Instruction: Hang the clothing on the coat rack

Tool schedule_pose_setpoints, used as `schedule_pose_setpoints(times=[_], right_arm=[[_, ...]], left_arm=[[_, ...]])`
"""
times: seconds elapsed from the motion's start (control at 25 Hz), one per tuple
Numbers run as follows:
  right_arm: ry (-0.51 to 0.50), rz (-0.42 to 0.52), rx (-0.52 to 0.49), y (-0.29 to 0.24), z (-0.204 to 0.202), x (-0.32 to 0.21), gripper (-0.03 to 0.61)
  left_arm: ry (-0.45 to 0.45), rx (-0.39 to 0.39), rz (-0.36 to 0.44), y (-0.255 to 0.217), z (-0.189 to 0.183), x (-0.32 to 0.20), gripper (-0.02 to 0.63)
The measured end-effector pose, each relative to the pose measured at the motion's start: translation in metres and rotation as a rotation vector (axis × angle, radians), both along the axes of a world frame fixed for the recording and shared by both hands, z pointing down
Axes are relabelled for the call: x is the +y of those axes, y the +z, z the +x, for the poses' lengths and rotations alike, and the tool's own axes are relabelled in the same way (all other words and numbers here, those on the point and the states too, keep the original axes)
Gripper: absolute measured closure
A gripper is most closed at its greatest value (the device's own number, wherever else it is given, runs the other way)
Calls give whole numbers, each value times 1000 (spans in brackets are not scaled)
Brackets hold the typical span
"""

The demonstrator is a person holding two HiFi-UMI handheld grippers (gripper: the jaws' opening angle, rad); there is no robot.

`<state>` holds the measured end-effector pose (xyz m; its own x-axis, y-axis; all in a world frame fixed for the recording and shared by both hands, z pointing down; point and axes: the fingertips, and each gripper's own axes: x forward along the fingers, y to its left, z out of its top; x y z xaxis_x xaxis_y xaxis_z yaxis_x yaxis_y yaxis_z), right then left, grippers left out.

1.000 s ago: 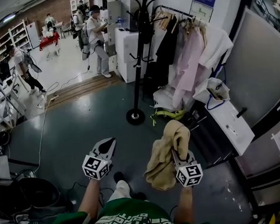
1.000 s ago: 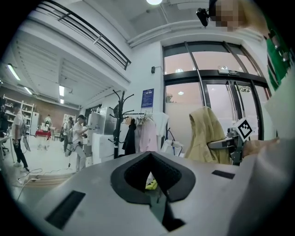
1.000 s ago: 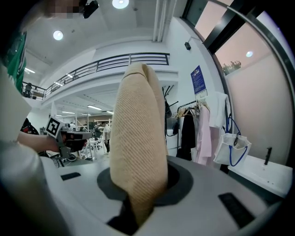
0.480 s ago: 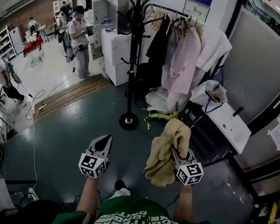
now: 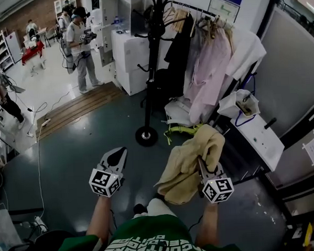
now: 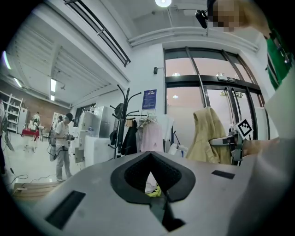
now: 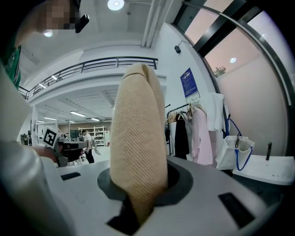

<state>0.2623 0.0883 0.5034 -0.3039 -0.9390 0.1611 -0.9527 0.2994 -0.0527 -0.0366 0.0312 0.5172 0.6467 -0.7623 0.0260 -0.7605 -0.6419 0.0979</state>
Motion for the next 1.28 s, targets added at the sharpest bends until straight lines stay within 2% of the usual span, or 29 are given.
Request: schedule_pose_setpoints(times=[0.32,0.48,0.72,1.28], right_arm=[[-10,-19,39,11,-16,-51,494],[-17,-35,52,14,-20,-83,494],[3,-32,45,11,-18,-144,494],[39,11,0,-4,-15,-271,493]], left_arm=[[-2,20,2,6,-17,-43,609],[-19,43,-2,8,-27,-82,609],[16,51,-2,7,-21,-152,609],[74,-12,45,-26,-13,-285,609]])
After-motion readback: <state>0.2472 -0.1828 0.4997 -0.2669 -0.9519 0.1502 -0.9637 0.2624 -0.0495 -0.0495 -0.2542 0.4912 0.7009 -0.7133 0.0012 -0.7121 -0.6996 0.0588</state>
